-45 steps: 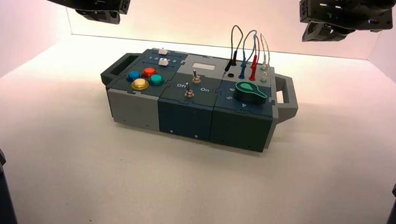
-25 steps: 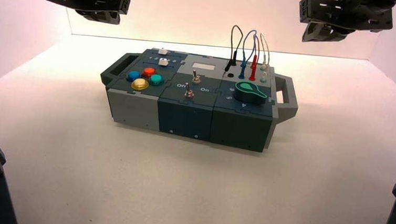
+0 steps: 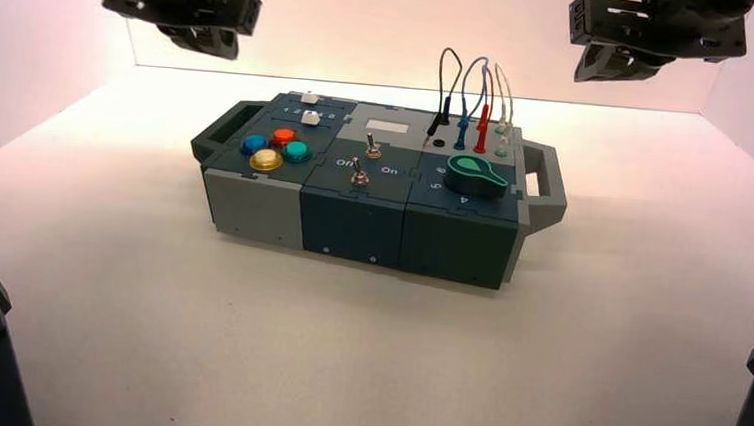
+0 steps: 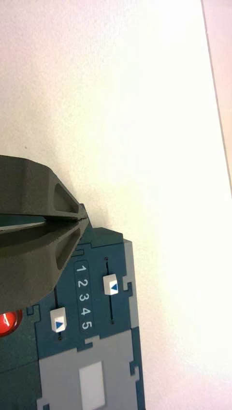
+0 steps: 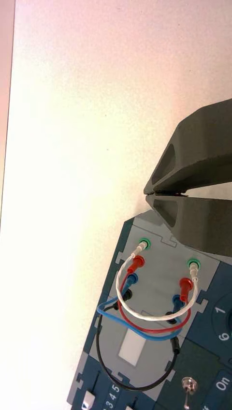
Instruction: Move the top slider to position 5.
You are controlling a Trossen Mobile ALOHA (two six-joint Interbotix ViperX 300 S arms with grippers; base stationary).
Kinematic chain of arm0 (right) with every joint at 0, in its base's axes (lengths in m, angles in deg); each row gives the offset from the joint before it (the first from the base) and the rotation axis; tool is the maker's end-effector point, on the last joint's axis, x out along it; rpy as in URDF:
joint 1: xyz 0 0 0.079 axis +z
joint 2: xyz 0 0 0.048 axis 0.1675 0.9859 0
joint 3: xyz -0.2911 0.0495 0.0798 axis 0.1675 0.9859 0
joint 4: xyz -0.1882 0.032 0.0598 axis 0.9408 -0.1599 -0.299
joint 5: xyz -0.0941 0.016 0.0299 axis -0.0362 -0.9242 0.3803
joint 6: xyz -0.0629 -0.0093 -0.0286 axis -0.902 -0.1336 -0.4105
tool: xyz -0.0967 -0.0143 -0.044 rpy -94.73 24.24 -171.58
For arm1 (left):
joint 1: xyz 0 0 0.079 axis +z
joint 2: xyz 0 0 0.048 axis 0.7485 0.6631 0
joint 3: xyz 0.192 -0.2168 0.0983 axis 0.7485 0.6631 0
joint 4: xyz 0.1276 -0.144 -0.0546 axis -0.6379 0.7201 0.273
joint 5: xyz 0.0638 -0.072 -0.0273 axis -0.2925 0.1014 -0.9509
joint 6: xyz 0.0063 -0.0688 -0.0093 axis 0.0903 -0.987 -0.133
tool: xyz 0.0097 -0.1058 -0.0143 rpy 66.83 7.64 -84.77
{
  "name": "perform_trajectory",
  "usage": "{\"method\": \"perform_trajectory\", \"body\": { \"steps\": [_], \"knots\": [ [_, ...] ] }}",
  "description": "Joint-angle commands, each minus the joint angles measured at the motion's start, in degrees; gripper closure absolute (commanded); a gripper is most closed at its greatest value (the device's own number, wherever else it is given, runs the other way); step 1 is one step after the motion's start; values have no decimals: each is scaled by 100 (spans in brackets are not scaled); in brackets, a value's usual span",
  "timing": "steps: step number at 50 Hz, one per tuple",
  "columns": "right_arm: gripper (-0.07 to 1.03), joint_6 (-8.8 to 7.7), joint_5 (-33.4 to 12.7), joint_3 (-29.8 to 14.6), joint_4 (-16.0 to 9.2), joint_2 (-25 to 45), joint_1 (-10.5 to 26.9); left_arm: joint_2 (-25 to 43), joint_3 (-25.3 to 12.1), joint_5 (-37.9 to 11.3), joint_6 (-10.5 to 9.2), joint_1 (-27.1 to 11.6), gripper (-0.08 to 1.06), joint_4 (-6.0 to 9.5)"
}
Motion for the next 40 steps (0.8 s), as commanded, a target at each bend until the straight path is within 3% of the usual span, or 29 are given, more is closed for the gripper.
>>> {"method": "perform_trajectory", "body": {
  "steps": [1, 16, 40],
  "knots": [
    [99, -9, 18, -158, 9, -26, 26, 141, -299, -18, 0, -105, 100, 0],
    [99, -18, 18, -158, 0, 9, 26, 694, -853, -132, 26, -334, 101, -18],
    [99, -18, 9, -167, 9, 26, 26, 1547, -1661, -738, 62, -677, 100, -26]
  ]
}}
